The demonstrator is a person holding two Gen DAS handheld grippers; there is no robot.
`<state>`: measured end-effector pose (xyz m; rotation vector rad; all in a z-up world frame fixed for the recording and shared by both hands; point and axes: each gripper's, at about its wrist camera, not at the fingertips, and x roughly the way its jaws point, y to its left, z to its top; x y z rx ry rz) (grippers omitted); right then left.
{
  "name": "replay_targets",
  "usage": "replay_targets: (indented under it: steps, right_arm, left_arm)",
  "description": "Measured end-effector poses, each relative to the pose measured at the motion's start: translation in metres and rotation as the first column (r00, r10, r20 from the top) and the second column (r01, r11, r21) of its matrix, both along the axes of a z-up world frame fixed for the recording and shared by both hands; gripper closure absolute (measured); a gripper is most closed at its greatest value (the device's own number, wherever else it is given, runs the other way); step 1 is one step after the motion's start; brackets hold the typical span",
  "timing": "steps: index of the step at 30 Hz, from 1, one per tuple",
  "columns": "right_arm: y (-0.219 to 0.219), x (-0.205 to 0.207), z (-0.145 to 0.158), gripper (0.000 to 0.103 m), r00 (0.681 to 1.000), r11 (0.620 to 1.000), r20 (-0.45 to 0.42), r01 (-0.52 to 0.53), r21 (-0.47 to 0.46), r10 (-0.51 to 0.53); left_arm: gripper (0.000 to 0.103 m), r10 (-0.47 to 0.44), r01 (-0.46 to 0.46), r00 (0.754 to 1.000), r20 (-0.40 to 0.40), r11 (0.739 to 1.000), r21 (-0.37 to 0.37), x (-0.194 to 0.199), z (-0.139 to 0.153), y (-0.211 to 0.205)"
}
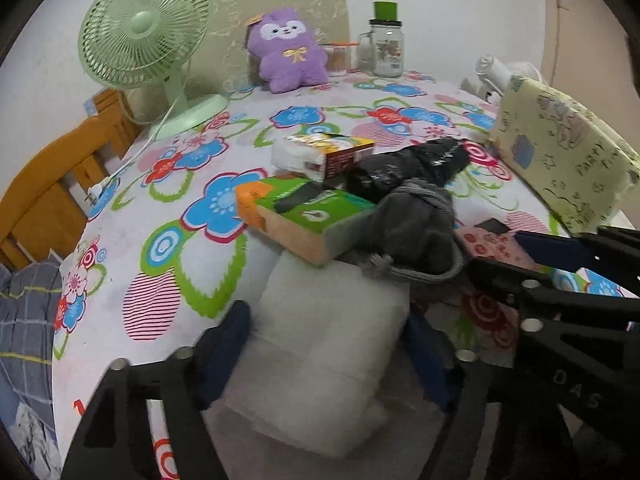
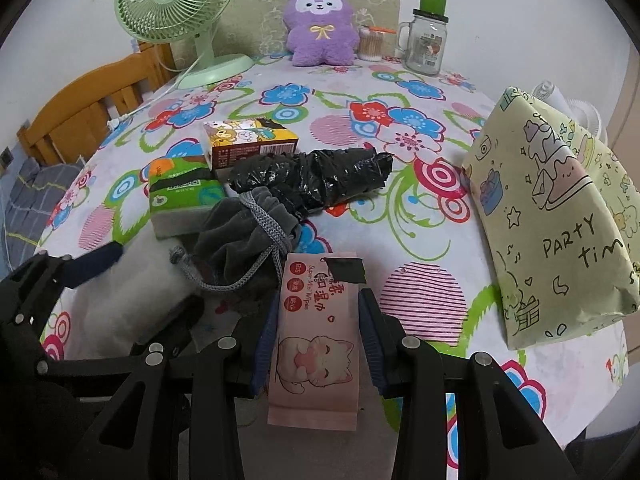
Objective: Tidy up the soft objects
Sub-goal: 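Grasp the pink wet-wipes pack with the right tool while the left tool grasps the white foam pack, then lift and carry the pink pack and white pack with both tools to the gift box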
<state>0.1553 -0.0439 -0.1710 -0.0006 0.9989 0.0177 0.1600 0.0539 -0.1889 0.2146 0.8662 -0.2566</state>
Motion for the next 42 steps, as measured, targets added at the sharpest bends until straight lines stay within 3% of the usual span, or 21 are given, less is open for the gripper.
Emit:
replay_targets:
  steps: [4,16,42]
  right_arm:
    - [0.0,-0.005,0.002,0.061,1.0,1.0,0.003,-0.008,0.01,0.008]
    - [-0.006,-0.029,0.012,0.061,0.999,0.999,0.033,-0.035,0.041,0.034]
    - [-0.038,-0.056,0.072,0.061,0.987,0.996,0.154,-0.05,0.068,0.039]
  left_arm:
    - [0.042,-0.024,0.024,1.0,0.006,1.0,-0.007,-0.008,0.002,-0.006]
    - [0.05,0.023,-0.023,1.0,0.0,0.999,-0.039,-0.032,0.008,-0.011]
    - [0.052,0.047,-0.039,0.994,0.096,0.996,-0.077,-0.064,0.066,-0.045]
